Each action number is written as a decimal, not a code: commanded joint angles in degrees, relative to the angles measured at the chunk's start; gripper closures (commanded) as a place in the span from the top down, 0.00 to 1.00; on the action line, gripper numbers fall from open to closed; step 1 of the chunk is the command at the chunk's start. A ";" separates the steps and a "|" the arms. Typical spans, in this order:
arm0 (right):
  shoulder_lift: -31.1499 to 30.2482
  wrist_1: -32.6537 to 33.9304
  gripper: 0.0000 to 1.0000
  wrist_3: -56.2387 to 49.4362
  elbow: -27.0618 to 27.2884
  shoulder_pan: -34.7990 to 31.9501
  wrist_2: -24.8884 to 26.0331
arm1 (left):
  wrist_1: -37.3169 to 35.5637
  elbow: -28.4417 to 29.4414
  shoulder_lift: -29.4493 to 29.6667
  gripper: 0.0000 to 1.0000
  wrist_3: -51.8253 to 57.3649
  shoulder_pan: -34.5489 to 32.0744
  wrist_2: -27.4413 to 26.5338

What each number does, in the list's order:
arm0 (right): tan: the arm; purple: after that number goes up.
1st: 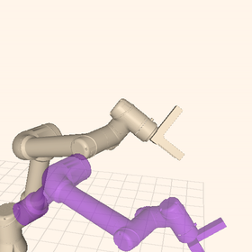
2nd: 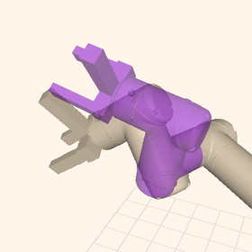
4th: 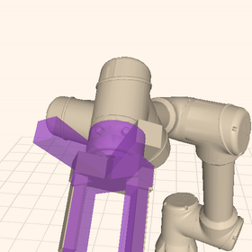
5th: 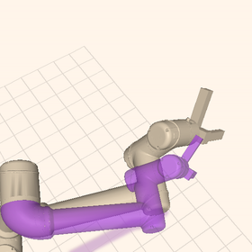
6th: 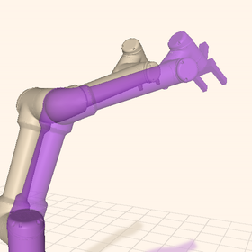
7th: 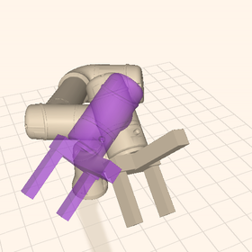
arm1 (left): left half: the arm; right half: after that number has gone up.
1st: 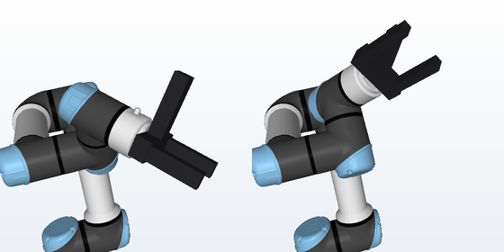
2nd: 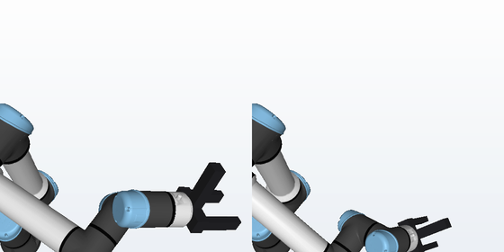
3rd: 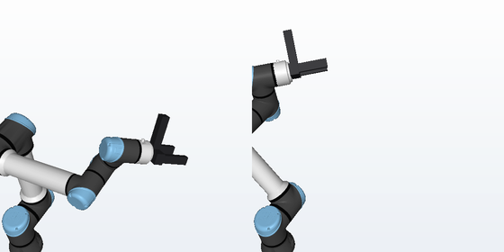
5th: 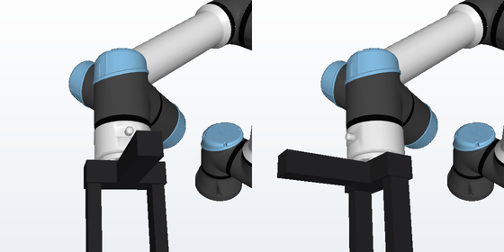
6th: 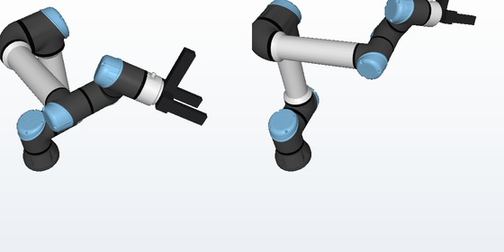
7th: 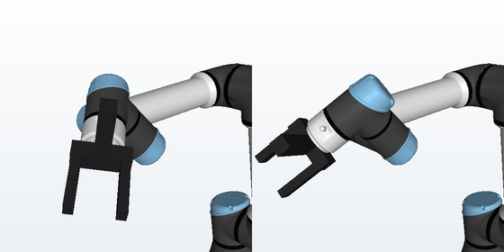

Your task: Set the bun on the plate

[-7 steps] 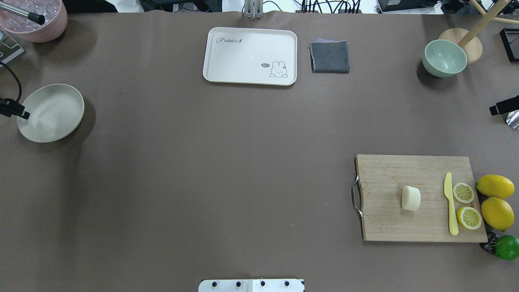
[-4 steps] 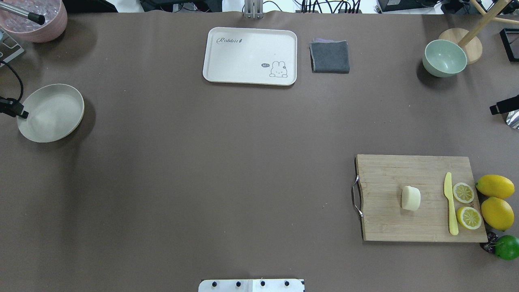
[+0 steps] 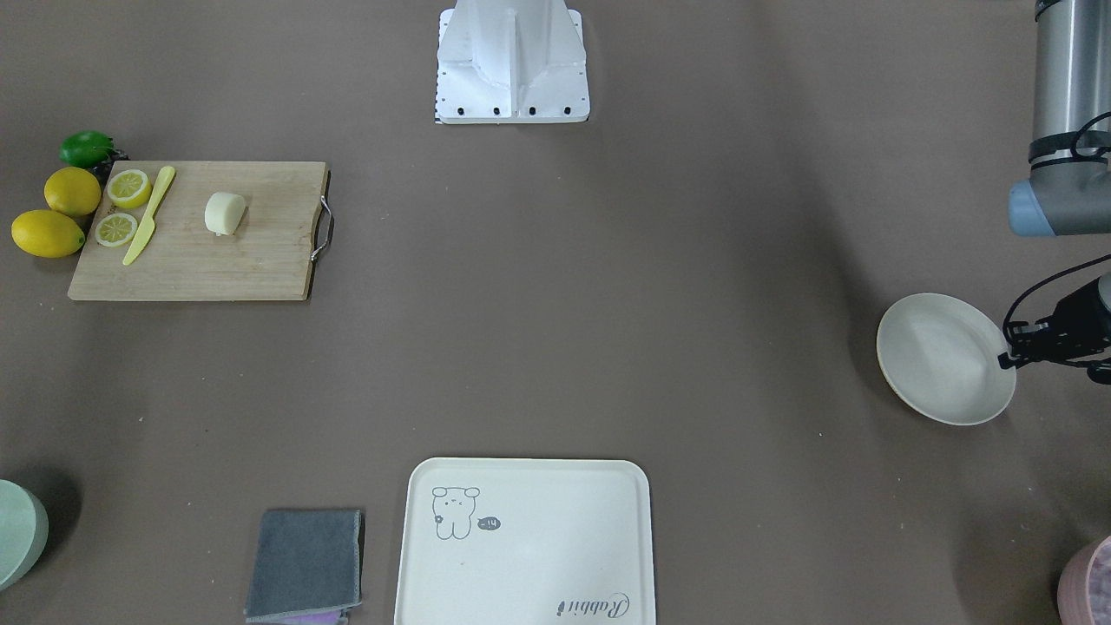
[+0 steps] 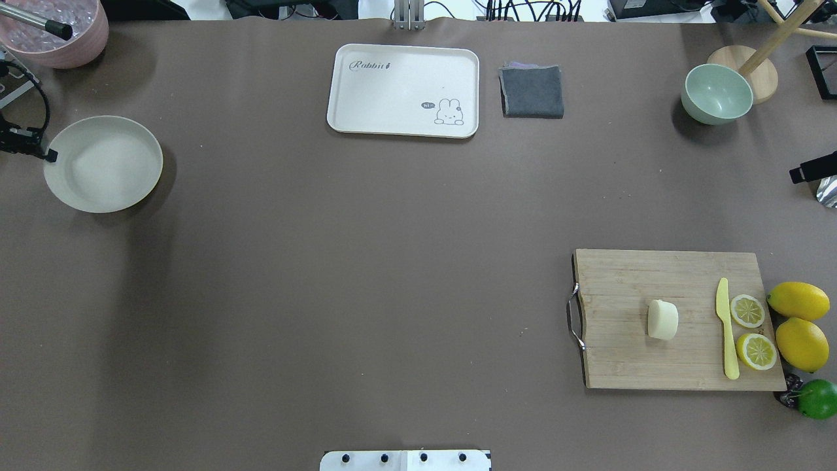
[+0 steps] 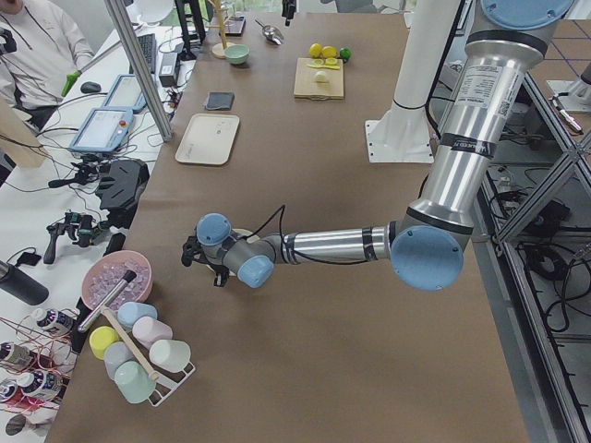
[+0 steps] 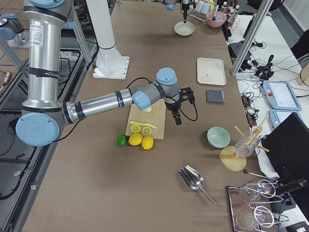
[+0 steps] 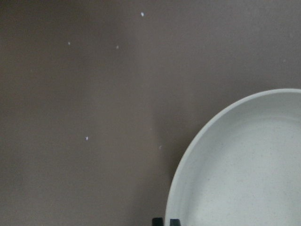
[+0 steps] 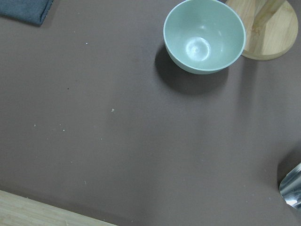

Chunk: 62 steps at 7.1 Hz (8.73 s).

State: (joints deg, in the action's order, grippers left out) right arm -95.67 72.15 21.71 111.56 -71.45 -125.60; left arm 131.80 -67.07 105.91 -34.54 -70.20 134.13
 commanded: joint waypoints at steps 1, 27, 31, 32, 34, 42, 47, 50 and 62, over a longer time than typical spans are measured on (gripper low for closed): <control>-0.31 0.01 1.00 0.00 0.07 -0.27 0.00 | 0.04 -7.00 2.36 0.00 -12.78 0.76 0.08; -8.56 -14.75 0.98 51.65 7.01 39.60 22.29 | -41.97 -39.11 -4.40 0.99 11.86 -1.87 -4.84; -8.57 -14.75 0.94 56.25 4.90 44.99 27.86 | -38.72 -38.49 -4.92 0.99 11.86 -1.79 -4.93; -8.57 -14.84 0.82 56.51 4.81 45.51 28.91 | -38.72 -38.49 -5.01 0.99 11.51 -1.87 -4.93; -8.13 -14.84 0.68 59.68 4.73 49.02 31.81 | -38.63 -38.14 -5.01 0.99 11.33 -1.79 -4.84; 6.29 -6.12 0.20 59.42 4.55 47.81 31.38 | -38.72 -35.34 -7.01 0.99 11.59 -3.53 -4.40; 40.95 6.78 0.27 59.77 -16.49 48.07 33.14 | -38.63 -32.52 -10.19 0.99 11.86 -7.24 -4.40; 47.68 6.78 0.99 59.16 -22.52 47.98 33.23 | -38.63 -32.16 -10.63 0.99 11.86 -7.24 -4.31; 42.34 25.26 1.00 29.10 -11.22 23.87 11.64 | -65.94 -29.00 -10.13 0.99 44.00 -21.80 -4.01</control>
State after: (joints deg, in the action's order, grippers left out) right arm -51.06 90.60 60.03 96.29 -41.67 -109.52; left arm 72.44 -95.99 93.32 2.76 -89.09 133.82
